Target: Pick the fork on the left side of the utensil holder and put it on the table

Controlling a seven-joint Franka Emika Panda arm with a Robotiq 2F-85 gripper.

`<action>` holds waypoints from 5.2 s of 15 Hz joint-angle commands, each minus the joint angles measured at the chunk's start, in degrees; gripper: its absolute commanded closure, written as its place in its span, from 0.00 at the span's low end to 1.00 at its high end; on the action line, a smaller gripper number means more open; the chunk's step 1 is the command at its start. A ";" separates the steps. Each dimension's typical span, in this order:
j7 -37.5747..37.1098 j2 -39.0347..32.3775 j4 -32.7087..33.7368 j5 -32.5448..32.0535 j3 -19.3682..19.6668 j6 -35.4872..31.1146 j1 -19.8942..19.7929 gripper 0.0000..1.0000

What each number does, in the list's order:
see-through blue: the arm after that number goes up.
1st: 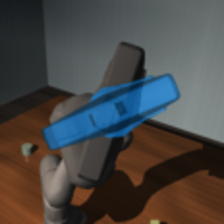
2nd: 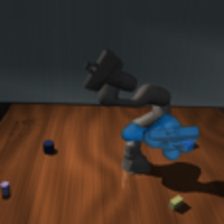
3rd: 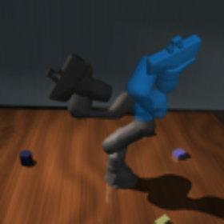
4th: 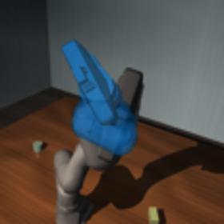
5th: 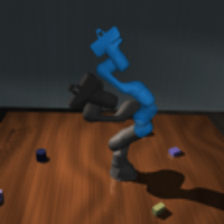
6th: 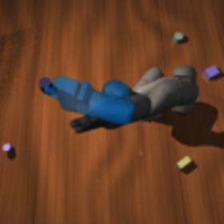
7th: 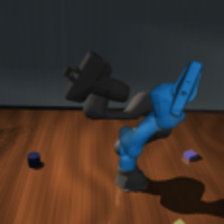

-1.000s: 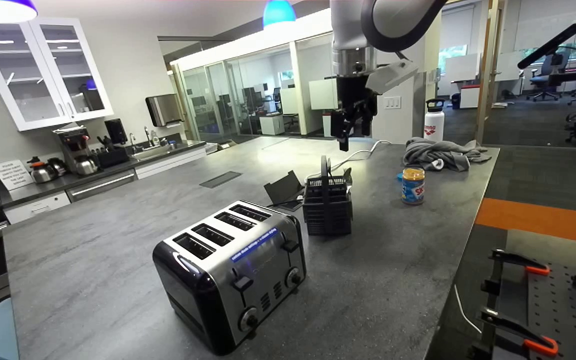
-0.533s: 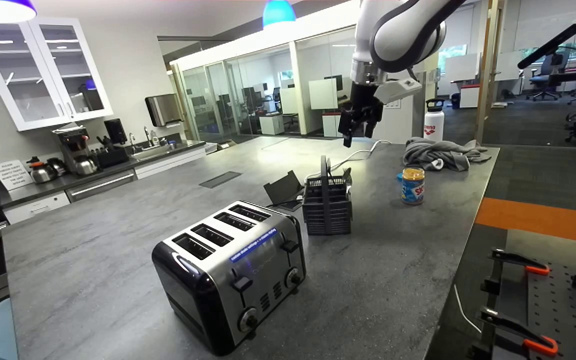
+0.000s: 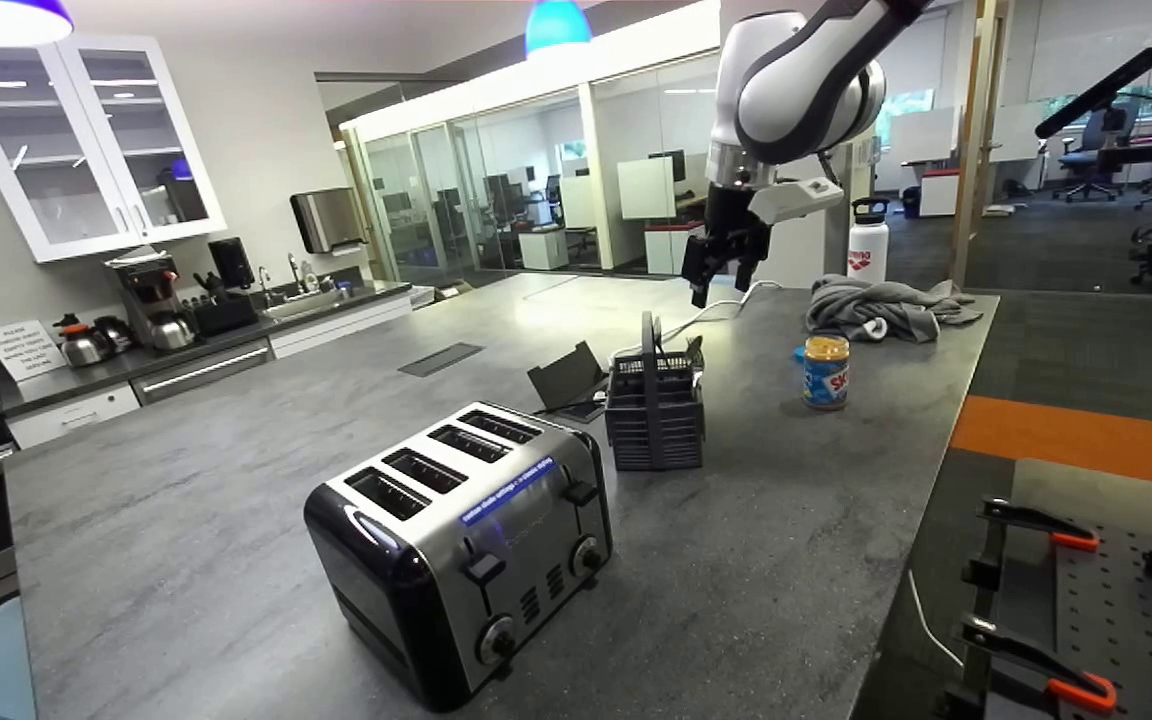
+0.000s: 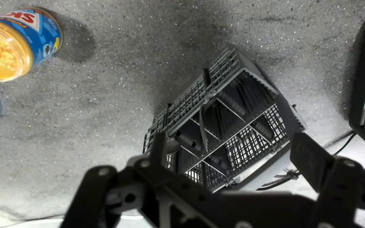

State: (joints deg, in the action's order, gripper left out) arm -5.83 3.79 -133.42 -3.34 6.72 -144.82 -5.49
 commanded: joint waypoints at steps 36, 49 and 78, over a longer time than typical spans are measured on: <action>-1.14 -17.78 11.97 3.22 -0.16 -2.88 -0.36 0.99; -10.89 -3.03 11.84 -16.68 0.77 11.50 3.24 0.99; 67.89 9.05 -24.41 52.43 24.61 -6.06 19.31 0.99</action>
State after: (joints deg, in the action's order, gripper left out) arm 55.88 16.96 -159.34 44.48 28.11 -150.93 11.77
